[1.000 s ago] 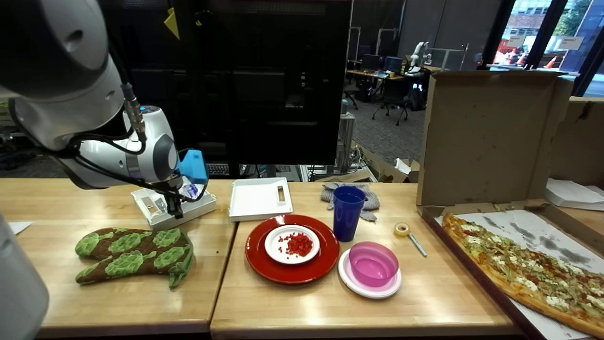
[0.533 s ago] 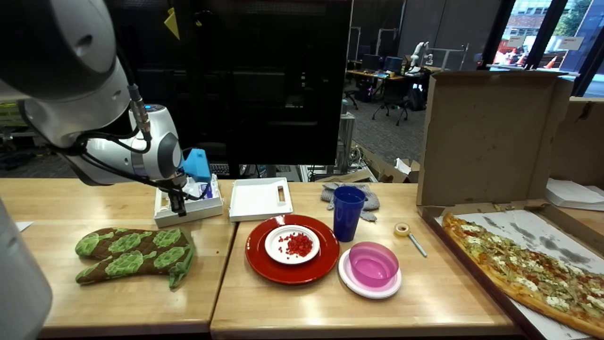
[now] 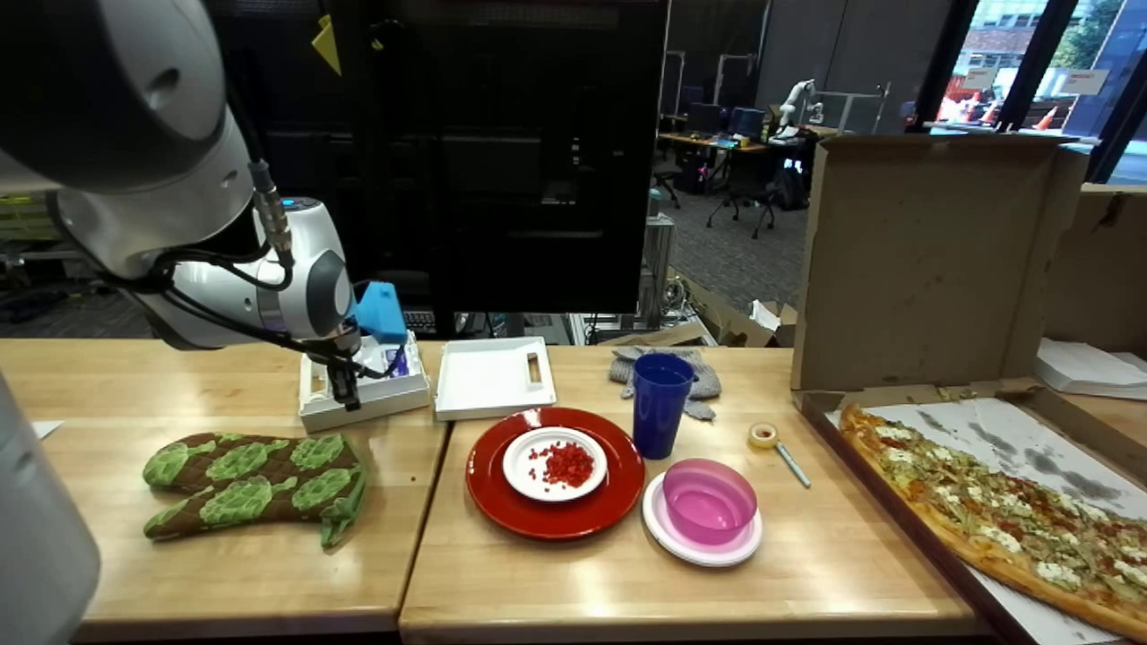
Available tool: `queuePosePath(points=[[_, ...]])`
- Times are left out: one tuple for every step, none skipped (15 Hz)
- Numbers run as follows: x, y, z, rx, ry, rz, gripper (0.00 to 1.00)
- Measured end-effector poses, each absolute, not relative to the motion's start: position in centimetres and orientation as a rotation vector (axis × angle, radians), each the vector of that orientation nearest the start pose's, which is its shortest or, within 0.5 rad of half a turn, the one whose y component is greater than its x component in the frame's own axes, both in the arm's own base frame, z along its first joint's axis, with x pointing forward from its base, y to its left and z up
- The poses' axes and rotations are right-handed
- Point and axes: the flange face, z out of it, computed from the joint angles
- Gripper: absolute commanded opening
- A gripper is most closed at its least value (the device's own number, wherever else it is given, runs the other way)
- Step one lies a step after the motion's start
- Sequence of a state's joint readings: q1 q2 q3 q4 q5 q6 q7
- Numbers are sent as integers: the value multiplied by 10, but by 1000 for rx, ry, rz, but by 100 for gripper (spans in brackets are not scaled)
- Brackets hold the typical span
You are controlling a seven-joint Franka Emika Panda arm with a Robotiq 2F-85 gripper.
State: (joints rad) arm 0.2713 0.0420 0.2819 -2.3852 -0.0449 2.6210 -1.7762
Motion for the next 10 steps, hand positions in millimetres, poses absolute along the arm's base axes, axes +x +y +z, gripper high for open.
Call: queuePosePath(points=[[440, 271, 322, 1136, 2785, 225, 1], [441, 270, 322, 1135, 2784, 222, 1], [442, 268, 322, 1134, 2783, 218, 1], [443, 266, 322, 1131, 2781, 213, 1], [445, 264, 322, 1123, 2780, 205, 1], [446, 262, 322, 1107, 2782, 194, 1], [447, 260, 322, 1086, 2788, 182, 1], [449, 258, 322, 1064, 2799, 171, 1], [450, 258, 323, 1035, 2814, 158, 1], [450, 257, 323, 1003, 2830, 145, 1]])
